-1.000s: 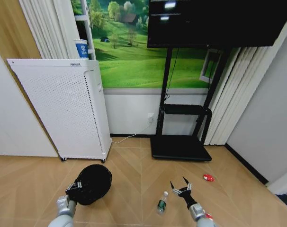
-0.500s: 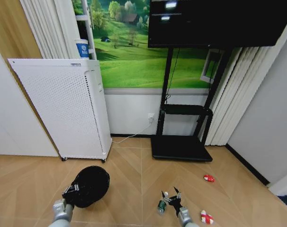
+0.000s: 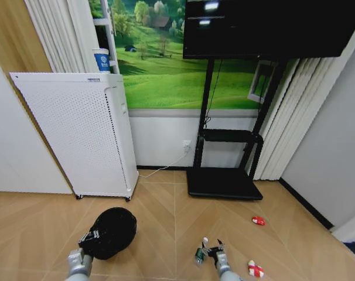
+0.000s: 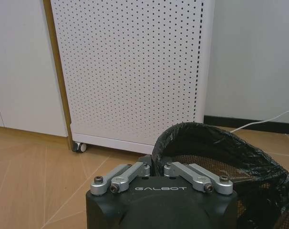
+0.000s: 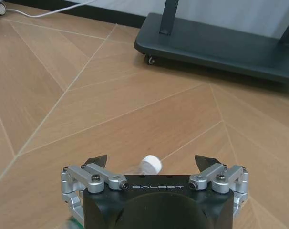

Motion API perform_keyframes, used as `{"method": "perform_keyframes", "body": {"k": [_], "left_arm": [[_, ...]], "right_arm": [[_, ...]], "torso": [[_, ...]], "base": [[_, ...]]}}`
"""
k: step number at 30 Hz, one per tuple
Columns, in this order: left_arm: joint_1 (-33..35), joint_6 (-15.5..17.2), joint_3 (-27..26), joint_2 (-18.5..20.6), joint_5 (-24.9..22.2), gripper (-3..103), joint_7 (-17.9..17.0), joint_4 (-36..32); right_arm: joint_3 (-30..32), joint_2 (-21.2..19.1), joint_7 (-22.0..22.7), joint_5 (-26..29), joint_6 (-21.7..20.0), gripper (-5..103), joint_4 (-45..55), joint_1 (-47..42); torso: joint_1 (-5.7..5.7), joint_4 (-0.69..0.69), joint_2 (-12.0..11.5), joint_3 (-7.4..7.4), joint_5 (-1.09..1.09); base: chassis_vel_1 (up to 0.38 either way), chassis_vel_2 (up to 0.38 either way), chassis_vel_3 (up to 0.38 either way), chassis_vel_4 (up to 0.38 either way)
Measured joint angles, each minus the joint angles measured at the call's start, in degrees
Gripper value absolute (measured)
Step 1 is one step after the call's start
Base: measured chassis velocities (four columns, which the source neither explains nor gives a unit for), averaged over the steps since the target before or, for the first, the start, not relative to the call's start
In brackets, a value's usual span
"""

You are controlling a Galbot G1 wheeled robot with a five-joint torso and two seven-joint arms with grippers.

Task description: Pick up the trash bin and place the garbage on the floor into it.

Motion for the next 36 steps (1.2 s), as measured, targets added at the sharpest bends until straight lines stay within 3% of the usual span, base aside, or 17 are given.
{"method": "perform_keyframes", "body": {"k": [9,22,26,36], "left_arm": [[0.64,-0.51,-0.23,-1.84,1.26,7,0.15,0.48],[1.3,-0.67,-0.98,-1.15,1.46,7,-0.08,-0.18],[1.09,-0.59,-0.89,-1.03,1.24,7,-0.34,-0.64],[0.91,-0.89,-0.46,-1.36,1.24,7,-0.23,-0.24]], "right_arm": [[-2.29,3.07,0.72,2.17,-0.72,100,-3.13,1.49],[0.55,8.12,0.24,5.46,-1.0,100,-5.61,0.79],[1.52,10.07,-1.19,5.61,-0.42,100,-8.44,-0.1],[3.04,10.23,-4.95,5.42,1.02,100,-13.76,-0.66]], "torso": [[0.0,0.0,0.0,0.0,0.0],[0.0,0.0,0.0,0.0,-0.01],[0.0,0.01,0.0,0.0,0.01],[0.0,0.01,0.0,0.0,0.0]], "base": [[0.0,0.0,0.0,0.0],[0.0,0.0,0.0,0.0],[0.0,0.0,0.0,0.0],[0.0,0.0,0.0,0.0]]}}
